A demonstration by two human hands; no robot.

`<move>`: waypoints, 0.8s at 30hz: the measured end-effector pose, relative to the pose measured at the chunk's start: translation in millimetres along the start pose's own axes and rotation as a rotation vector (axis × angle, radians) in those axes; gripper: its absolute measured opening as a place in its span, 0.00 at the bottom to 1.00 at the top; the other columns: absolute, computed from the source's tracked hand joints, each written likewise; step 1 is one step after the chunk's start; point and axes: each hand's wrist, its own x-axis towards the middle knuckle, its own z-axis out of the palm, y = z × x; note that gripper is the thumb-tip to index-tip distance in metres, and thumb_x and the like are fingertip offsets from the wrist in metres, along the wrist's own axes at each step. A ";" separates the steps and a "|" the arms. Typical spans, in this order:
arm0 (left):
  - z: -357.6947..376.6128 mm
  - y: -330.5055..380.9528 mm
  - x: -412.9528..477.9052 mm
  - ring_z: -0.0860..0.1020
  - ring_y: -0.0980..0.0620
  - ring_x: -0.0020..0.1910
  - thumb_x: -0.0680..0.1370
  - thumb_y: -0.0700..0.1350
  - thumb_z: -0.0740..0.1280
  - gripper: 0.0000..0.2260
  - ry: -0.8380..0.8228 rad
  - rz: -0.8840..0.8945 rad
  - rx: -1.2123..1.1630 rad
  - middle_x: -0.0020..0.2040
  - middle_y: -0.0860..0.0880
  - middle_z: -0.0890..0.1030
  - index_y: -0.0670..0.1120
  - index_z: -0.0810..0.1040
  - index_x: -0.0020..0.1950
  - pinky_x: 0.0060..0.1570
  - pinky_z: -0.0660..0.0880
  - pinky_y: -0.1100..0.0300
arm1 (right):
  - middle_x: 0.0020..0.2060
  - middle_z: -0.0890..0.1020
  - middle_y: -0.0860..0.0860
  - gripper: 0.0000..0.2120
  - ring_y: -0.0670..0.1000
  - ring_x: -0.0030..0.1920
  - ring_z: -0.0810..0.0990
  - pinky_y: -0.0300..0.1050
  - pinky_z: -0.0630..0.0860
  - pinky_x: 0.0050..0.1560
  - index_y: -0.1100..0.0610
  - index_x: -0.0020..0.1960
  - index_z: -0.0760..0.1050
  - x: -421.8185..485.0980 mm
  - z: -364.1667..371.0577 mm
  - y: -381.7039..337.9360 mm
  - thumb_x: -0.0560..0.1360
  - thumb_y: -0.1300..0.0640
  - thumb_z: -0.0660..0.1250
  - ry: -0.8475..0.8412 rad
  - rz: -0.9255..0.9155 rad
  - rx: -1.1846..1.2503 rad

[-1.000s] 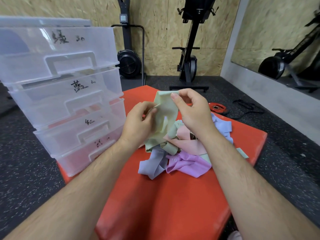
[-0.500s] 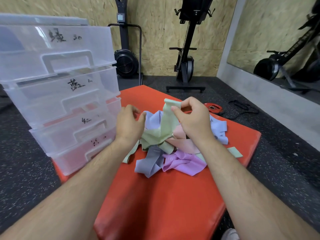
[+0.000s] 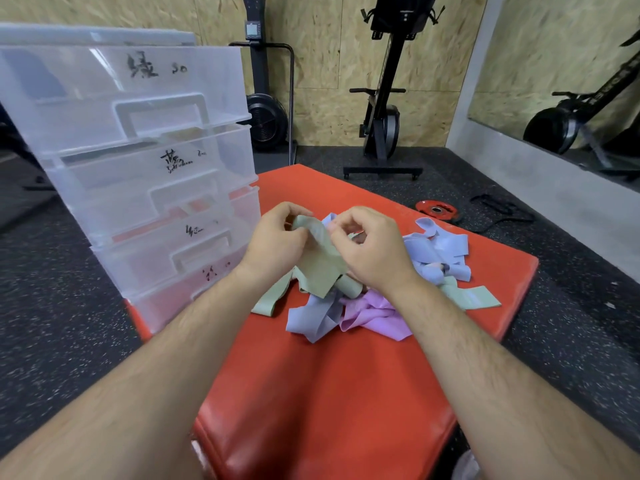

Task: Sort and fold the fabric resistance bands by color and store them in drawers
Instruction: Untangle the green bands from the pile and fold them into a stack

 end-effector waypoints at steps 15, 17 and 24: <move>-39.4 -14.1 -20.6 0.76 0.65 0.47 0.78 0.38 0.67 0.14 -0.018 0.161 0.125 0.53 0.54 0.80 0.50 0.76 0.61 0.47 0.69 0.76 | 0.38 0.79 0.46 0.06 0.45 0.40 0.76 0.50 0.77 0.49 0.48 0.43 0.76 2.2 32.2 -9.3 0.77 0.56 0.71 -0.358 0.209 0.101; -42.7 -12.3 -21.8 0.76 0.63 0.40 0.78 0.45 0.70 0.10 0.031 0.131 0.167 0.48 0.54 0.80 0.49 0.77 0.58 0.40 0.71 0.73 | 0.39 0.80 0.46 0.07 0.45 0.41 0.77 0.45 0.76 0.48 0.47 0.43 0.76 2.1 30.4 -19.2 0.77 0.57 0.71 -0.325 0.181 0.122; -51.9 4.8 -35.1 0.79 0.45 0.37 0.78 0.38 0.68 0.03 0.023 0.262 -0.012 0.38 0.51 0.80 0.45 0.78 0.47 0.39 0.78 0.43 | 0.45 0.82 0.46 0.06 0.44 0.45 0.77 0.32 0.72 0.47 0.51 0.52 0.78 0.4 20.9 -30.0 0.76 0.57 0.72 -0.380 0.126 0.134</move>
